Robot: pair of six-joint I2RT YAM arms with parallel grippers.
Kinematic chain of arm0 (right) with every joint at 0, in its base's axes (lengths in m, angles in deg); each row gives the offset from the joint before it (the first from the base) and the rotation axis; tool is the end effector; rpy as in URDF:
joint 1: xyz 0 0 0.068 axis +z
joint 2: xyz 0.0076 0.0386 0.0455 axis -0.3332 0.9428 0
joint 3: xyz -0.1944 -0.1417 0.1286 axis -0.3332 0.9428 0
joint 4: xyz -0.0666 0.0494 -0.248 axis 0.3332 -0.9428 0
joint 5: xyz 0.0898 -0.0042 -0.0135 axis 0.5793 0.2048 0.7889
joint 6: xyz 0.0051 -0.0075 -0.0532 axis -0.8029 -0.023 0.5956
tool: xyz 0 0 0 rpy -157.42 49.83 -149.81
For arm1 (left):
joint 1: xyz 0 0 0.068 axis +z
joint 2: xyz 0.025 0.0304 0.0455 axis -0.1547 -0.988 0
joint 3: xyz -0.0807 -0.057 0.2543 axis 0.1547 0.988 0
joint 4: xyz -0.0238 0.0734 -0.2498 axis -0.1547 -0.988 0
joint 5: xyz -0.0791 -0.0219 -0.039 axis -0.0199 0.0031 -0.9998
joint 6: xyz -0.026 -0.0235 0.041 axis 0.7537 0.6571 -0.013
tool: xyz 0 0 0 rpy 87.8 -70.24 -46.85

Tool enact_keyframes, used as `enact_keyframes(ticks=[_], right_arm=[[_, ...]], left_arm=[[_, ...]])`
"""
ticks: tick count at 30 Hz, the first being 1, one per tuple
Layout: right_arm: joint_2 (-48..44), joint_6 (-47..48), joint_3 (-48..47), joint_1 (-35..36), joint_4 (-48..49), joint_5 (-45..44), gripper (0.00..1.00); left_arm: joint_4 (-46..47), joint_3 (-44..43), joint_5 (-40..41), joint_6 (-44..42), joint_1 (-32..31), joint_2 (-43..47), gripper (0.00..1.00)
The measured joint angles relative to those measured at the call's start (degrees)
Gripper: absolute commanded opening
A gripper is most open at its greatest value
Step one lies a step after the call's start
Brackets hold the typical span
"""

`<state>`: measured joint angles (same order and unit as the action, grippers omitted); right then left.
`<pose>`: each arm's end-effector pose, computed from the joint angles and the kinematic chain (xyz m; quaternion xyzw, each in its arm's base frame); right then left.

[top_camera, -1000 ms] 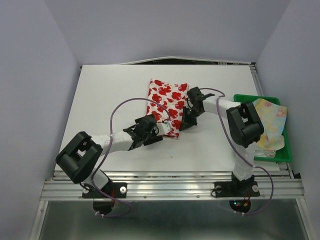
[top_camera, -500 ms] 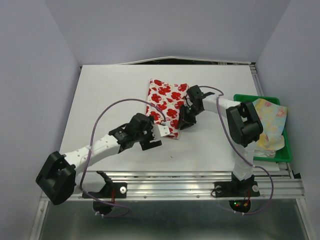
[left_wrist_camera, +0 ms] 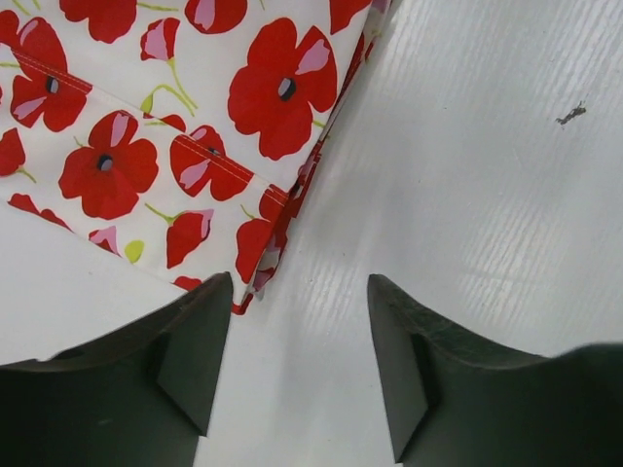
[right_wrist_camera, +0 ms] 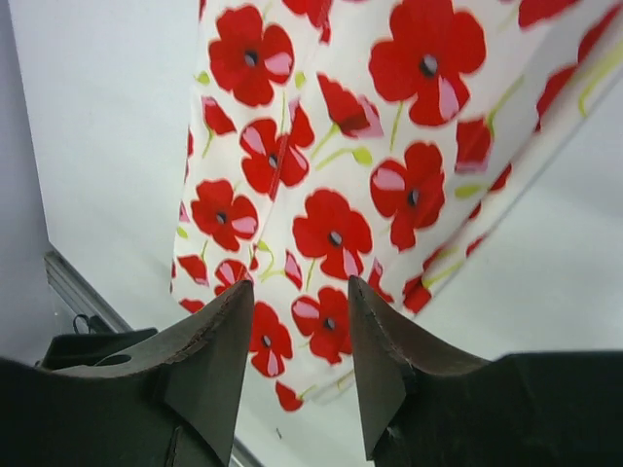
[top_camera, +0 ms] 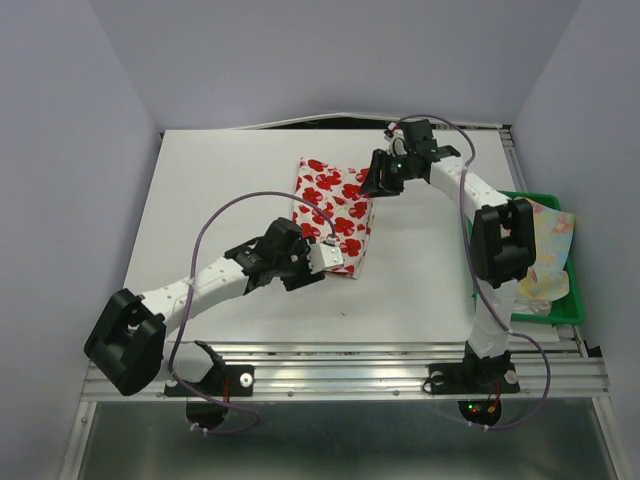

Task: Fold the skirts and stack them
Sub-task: Fold the skirt

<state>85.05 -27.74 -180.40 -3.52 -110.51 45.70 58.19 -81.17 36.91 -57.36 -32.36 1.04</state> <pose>0.4201 0.1392 0.2478 -0.0485 0.9158 0.3398 0.2087 0.1973 -0.1837 0.2271 0.6154 0.6627 -0.1134 0.4113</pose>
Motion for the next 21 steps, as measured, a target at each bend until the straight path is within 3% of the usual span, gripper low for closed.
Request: enact_keyframes(ticks=[7, 12, 21], right_arm=[[12.0, 1.3, -8.6, 0.3, 4.9, 2.8, 0.47], [18.7, 2.7, -8.9, 0.6, 5.7, 2.8, 0.45], [19.2, 5.5, -8.3, 0.6, 7.5, 3.0, 0.44]], left_arm=[[0.8, 0.0, 1.3, -7.9, 0.0, -5.0, 0.57], [2.4, 0.0, 2.2, -12.0, -0.3, -8.9, 0.6], [10.1, 0.8, 6.3, -16.1, -1.2, -13.6, 0.55]])
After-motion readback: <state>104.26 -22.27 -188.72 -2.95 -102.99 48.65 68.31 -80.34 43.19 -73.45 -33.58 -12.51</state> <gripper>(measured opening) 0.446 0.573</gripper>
